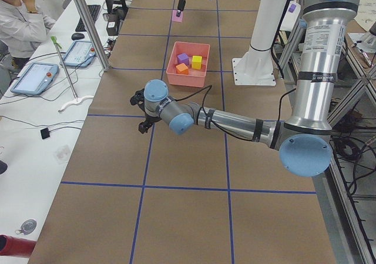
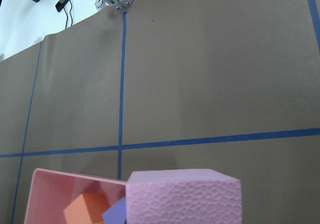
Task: Place blocks into pink bin with both arms
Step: 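Lower the pink cube into the bin with the right gripper and release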
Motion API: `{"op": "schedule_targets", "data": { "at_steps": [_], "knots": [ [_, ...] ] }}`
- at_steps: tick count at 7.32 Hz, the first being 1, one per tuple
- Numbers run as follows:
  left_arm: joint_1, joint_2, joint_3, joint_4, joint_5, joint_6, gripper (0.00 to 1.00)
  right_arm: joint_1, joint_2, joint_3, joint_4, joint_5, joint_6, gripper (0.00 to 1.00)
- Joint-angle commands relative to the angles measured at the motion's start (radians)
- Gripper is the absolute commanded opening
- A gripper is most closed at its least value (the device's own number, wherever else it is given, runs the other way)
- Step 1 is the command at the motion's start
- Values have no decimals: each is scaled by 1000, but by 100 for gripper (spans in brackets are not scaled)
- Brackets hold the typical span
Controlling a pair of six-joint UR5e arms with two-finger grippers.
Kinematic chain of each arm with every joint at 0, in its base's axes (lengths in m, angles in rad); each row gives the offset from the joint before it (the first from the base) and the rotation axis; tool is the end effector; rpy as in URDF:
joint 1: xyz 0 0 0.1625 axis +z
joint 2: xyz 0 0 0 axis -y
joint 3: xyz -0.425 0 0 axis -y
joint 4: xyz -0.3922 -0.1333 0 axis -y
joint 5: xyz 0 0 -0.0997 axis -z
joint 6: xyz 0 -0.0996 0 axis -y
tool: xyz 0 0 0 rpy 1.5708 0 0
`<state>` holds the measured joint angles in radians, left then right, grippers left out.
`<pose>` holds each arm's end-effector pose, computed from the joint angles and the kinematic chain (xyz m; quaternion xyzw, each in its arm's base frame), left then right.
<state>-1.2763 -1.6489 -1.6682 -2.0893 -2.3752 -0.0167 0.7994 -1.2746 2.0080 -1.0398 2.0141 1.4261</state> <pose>0.0979 -0.5348 0.5071 0.2521 0.4122 0.2517 0.8386 -0.3054 -0.4440 0.2385 0.1042 -0.5941 0.1300 0.7870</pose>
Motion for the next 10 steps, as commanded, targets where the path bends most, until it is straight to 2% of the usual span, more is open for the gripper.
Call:
{"op": "schedule_targets", "data": {
  "at_steps": [1,2,4,5,6,7,10],
  "knots": [
    [-21,6,11,32,1,37,100,-223,255,23,-352,-270,112,0],
    [-38,33,28,20,4,37,100,-286,303,9,-405,-316,138,0],
    [-67,44,59,15,5,37,100,-414,374,-82,-408,-461,184,0],
    [-67,43,59,15,5,37,100,-455,417,-128,-408,-501,197,31],
    [-67,41,59,15,5,35,100,-497,449,-161,-410,-588,214,81],
    [-67,40,61,17,5,27,100,-515,477,-190,-420,-624,212,99],
    [-69,51,64,17,4,23,100,-490,486,-170,-517,-614,195,100]
  ]
}}
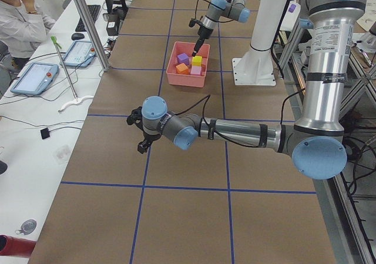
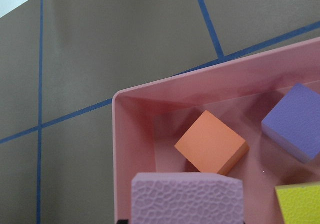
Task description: Place blocks into pink bin with both arms
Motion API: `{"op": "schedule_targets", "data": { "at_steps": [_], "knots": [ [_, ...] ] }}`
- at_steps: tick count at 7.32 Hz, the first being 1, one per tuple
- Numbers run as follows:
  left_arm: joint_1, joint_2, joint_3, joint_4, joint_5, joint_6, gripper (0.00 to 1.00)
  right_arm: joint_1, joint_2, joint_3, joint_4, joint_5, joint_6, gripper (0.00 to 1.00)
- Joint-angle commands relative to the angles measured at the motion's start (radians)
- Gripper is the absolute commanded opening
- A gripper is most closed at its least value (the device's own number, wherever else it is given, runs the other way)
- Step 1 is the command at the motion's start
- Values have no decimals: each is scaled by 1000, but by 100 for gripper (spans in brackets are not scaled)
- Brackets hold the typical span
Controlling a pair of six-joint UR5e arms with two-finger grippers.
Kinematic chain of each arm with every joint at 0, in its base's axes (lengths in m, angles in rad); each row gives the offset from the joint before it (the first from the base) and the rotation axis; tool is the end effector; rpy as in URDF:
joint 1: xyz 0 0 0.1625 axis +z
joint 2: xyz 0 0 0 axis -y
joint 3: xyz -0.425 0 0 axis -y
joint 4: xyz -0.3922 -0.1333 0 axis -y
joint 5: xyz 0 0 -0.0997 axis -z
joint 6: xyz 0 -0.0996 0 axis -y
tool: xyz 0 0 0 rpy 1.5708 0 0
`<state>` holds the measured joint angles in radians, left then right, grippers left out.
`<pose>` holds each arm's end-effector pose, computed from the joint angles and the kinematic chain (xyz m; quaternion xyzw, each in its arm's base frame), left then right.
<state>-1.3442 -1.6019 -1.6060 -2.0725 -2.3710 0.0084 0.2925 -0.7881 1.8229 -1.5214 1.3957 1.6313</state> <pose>0.0579 -0.5264 0.5662 0.2158 0.3998 0.2120 0.8652 -0.5630 -0.3269 0.0844 0.1339 -0.5018 0.1942 0.8322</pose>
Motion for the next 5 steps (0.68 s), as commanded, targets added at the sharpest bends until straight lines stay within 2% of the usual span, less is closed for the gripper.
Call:
{"op": "schedule_targets", "data": {
  "at_steps": [1,3,5],
  "knots": [
    [-1,22,1,6,-1,-14,100,102,-6,28,-86,108,-42,100],
    [-35,83,14,-3,4,-89,100,299,-74,30,-106,286,-214,100],
    [-82,132,41,32,19,-90,100,518,-181,29,-100,495,-496,100]
  ]
}}
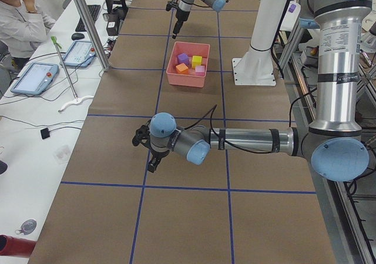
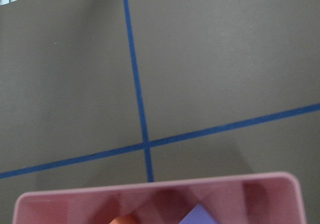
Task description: Place blocks into pink bin with both arms
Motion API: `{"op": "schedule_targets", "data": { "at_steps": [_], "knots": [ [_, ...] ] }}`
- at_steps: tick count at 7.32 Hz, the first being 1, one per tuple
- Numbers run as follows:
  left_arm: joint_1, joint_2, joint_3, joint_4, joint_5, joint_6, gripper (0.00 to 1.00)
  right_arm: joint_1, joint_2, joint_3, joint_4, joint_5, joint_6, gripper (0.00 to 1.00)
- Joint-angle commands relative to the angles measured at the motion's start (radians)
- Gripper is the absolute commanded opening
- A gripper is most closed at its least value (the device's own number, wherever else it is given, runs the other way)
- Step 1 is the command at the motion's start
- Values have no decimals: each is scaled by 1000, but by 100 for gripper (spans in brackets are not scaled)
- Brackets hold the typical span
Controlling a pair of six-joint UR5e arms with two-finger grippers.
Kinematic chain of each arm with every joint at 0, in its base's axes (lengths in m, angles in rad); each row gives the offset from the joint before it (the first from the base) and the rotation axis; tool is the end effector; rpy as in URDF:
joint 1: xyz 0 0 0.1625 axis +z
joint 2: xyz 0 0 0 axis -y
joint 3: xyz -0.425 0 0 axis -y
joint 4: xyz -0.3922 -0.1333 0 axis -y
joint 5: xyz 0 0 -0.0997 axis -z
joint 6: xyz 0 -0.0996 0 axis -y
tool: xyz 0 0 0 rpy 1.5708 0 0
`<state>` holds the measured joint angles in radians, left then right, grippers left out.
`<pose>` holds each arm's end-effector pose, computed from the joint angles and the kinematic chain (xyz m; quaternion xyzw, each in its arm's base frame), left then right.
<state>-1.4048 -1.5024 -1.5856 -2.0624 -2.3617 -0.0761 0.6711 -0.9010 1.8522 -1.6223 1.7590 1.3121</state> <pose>0.0181 -0.4863 0.6287 0.1536 0.3975 0.1241 0.8961 -0.4222 -0.4817 0.1591 0.1185 -0.4249 0.1436 0.8859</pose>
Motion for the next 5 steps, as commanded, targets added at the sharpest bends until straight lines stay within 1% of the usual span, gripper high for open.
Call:
{"op": "schedule_targets", "data": {
  "at_steps": [1,2,3,4,5],
  "knots": [
    [-31,46,27,69,31,-4,100,235,-123,-4,-1,220,-326,100],
    [-57,51,24,159,54,4,100,314,-180,-7,-4,276,-467,100],
    [-66,50,27,254,55,45,100,371,-232,-11,-8,299,-590,100],
    [-98,50,26,325,55,127,100,419,-271,-25,-7,327,-699,100],
    [-111,50,24,364,56,178,100,462,-294,-56,-5,364,-794,100]
  ]
}}
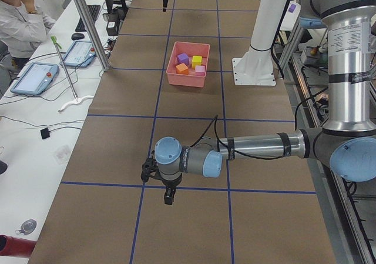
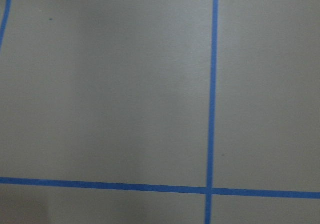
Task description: Place blocks into pink bin with both arms
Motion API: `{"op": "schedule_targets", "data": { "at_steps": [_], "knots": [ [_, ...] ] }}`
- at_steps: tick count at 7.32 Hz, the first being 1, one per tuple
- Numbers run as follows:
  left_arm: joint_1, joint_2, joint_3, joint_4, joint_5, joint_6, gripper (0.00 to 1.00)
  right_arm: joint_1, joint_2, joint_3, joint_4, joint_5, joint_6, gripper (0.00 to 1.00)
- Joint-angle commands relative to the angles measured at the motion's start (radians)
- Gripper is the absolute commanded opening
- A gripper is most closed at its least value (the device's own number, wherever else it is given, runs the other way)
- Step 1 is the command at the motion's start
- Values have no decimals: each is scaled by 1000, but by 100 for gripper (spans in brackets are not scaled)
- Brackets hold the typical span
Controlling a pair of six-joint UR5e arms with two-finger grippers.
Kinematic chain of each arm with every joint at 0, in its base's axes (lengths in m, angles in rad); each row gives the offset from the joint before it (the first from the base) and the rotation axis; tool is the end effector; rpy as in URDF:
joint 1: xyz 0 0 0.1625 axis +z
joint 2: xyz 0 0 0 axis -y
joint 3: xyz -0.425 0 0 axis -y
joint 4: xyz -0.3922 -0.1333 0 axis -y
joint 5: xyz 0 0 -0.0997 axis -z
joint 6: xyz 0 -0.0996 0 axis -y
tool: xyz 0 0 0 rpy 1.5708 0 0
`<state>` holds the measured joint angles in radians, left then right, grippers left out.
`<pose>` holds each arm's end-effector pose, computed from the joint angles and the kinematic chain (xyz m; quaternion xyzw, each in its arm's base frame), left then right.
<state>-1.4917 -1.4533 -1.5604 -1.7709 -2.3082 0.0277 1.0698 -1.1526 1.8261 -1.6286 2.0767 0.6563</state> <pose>-0.0310 -0.4478 0.7009 0.0244 0.3609 0.0627 0.9302 -0.2188 -0.5766 0.3198 0.1152 -0.3601 -0.0040 0.9258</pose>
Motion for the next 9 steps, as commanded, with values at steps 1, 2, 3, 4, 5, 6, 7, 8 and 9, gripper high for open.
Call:
{"op": "schedule_targets", "data": {
  "at_steps": [1,2,3,4,5,6,7,8,9],
  "knots": [
    [-19,-13,-4,140,3,78,100,97,-79,-50,4,52,-232,100],
    [-19,-27,-13,163,13,78,100,146,-129,-51,4,54,-342,100],
    [-22,-41,-15,163,13,78,100,188,-177,-53,4,62,-424,100],
    [-22,-67,-17,163,13,78,100,229,-237,-54,4,62,-479,100],
    [-25,-67,-38,162,12,78,100,284,-295,-54,6,66,-527,100],
    [-27,-64,-88,163,7,77,100,330,-347,-54,6,88,-599,100],
    [-27,-55,-108,163,3,78,100,381,-393,-54,6,130,-674,100],
    [-35,-52,-115,163,3,80,100,412,-433,-56,6,141,-722,100],
    [-47,-47,-127,163,1,81,100,436,-475,-56,6,141,-747,100]
  ]
}}
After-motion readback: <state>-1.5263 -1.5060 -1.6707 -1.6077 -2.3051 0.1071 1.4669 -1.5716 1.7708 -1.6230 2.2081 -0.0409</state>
